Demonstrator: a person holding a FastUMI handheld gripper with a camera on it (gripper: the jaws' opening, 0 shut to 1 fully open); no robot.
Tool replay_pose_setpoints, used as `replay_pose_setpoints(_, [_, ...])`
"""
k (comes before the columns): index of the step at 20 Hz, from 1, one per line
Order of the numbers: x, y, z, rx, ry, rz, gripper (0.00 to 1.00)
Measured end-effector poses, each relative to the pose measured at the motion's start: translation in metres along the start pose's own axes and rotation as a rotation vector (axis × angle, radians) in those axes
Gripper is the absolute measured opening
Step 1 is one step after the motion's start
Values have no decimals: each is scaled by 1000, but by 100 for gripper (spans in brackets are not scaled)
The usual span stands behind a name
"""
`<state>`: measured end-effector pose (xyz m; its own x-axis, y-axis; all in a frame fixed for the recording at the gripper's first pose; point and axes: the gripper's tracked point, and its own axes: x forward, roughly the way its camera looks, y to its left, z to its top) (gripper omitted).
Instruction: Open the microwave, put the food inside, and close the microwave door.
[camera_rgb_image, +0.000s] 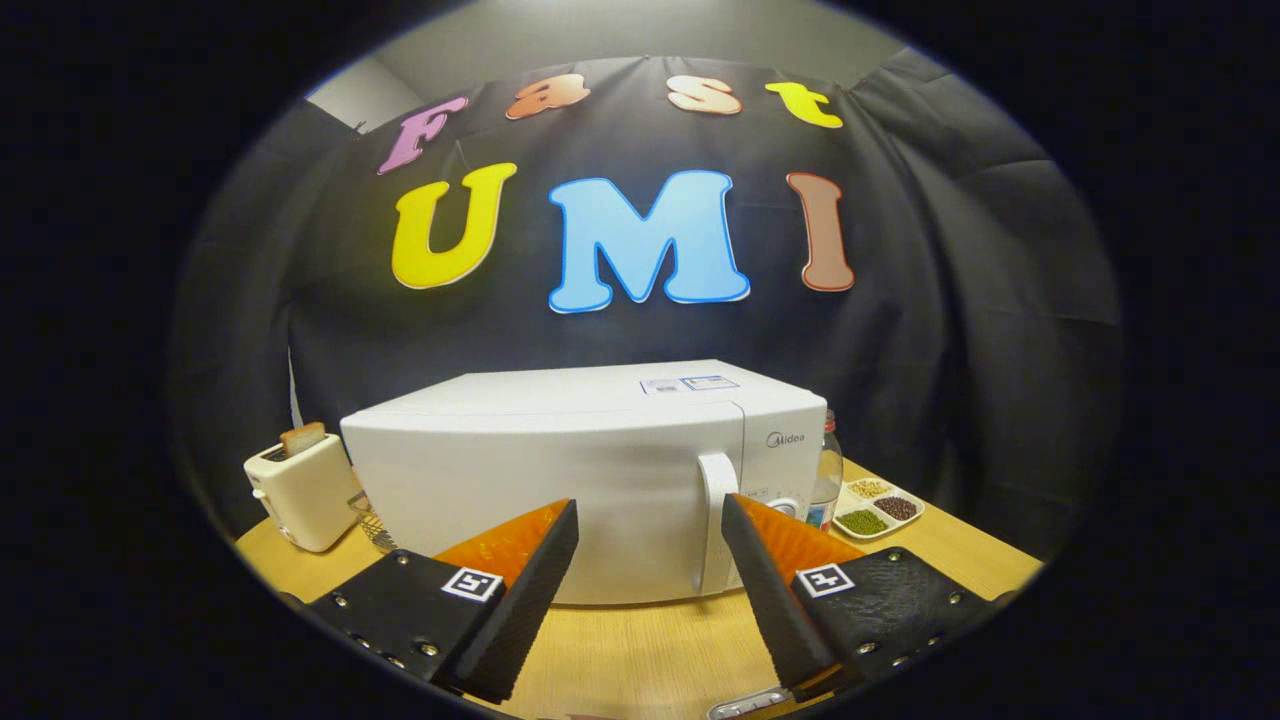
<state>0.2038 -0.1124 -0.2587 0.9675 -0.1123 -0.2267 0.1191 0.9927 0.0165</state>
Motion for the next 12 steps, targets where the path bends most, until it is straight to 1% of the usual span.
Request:
replay_pose_setpoints(3, [19, -13, -8, -13, -10, -31, 91])
replay_pose_setpoints(6, [34, -16, -12, -13, -26, -20, 91])
replay_pose_setpoints(10, [50, -21, -16, -43, -36, -18, 90])
replay_pose_setpoints(11, [53, -26, -16, -44, -37, -29, 81])
replay_pose_setpoints(12, [54, -32, -17, -40, -35, -50, 76])
